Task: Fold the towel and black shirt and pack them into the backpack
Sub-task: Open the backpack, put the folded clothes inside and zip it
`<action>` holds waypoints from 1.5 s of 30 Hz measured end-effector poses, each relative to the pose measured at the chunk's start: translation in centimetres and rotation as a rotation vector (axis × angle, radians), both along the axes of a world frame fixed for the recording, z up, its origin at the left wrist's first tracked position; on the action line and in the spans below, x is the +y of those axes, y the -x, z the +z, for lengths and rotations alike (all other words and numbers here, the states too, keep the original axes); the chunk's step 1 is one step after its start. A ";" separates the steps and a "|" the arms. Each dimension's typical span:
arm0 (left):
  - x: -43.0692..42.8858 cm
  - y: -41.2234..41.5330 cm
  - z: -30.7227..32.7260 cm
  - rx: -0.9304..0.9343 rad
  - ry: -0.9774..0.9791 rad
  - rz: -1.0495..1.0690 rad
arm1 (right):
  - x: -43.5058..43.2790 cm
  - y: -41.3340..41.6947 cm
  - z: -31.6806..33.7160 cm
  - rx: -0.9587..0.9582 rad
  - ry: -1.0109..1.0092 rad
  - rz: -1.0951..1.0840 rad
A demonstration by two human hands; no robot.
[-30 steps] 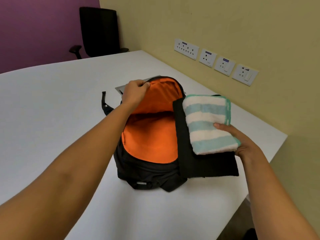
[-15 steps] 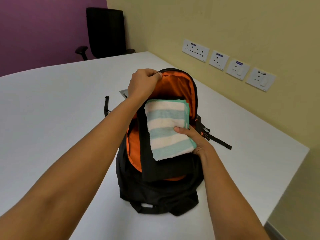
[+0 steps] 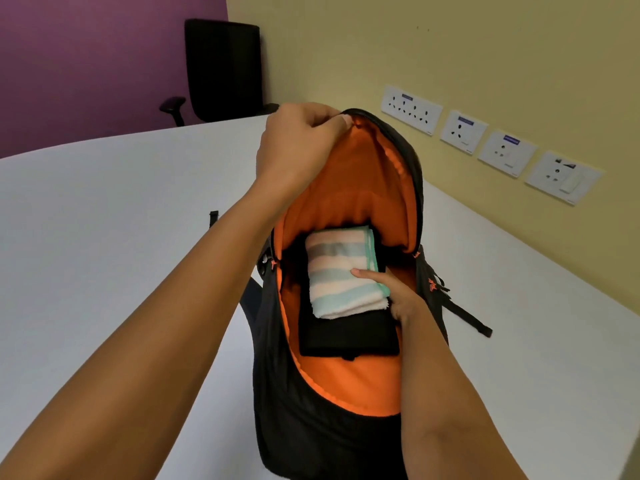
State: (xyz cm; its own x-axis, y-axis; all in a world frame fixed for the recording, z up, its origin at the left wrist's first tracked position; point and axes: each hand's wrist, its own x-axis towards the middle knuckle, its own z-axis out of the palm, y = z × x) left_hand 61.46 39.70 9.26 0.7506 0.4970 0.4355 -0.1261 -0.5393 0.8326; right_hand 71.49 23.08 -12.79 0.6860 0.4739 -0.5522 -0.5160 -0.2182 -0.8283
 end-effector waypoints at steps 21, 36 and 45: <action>-1.0 1.0 -0.3 0.013 0.015 0.017 | 8.3 0.9 1.1 -1.066 0.993 0.615; -0.8 0.8 -1.2 0.046 0.064 -0.050 | 8.6 -1.2 0.5 -1.056 0.992 0.585; -2.3 3.3 -3.2 0.102 0.128 -0.138 | 4.3 4.6 0.0 -1.094 0.962 0.556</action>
